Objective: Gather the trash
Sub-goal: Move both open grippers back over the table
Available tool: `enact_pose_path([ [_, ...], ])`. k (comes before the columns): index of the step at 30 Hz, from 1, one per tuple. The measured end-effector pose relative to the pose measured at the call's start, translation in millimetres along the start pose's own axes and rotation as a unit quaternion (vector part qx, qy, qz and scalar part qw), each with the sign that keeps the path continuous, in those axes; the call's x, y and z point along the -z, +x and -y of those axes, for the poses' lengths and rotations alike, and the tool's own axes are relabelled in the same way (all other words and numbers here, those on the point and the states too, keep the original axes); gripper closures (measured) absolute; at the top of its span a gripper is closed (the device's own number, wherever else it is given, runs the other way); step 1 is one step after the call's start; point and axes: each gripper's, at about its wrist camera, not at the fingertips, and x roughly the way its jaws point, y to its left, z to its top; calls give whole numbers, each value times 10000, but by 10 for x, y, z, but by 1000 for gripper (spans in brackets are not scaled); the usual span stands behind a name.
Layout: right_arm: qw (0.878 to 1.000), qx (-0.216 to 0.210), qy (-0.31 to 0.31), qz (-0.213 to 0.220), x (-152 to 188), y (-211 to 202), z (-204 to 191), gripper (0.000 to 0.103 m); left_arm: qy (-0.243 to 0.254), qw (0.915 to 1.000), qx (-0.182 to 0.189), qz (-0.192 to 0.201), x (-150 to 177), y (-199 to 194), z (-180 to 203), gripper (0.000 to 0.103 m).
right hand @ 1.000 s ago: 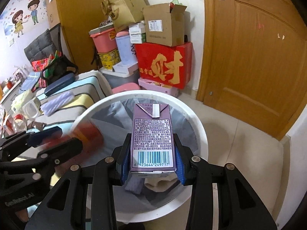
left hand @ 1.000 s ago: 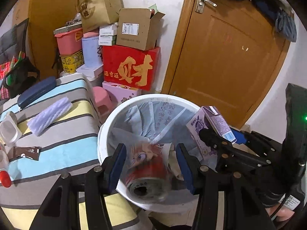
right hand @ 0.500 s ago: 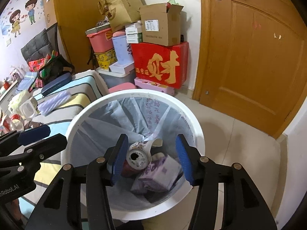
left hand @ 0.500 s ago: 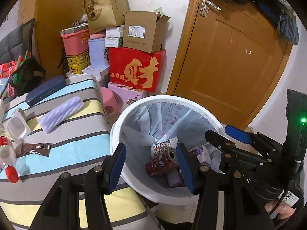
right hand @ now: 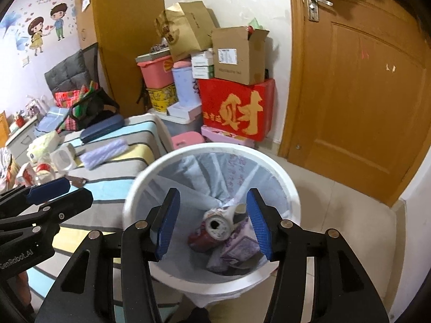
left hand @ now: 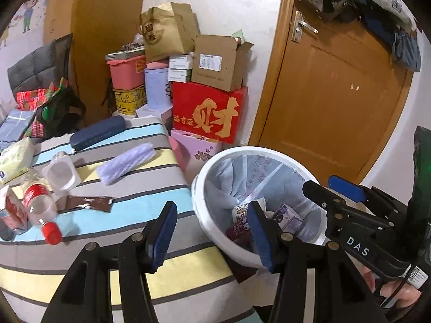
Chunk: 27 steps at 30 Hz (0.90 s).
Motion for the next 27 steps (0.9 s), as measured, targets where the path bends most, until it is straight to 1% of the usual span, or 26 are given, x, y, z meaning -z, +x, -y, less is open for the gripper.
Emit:
enact_pose_path([
  [13,9994,-256,-193,131,14,-97,-390,50,-192,9990,-299,266,129,-411,-376,49],
  [20,9984,-425,-303,196,34,-139,-603,50,-315,9966,-651,395,243,-630,-658,49],
  [27,9968,-637,-427,218,38,-148,-862,50,-464,9941,-874,445,348,-813,-913,49],
])
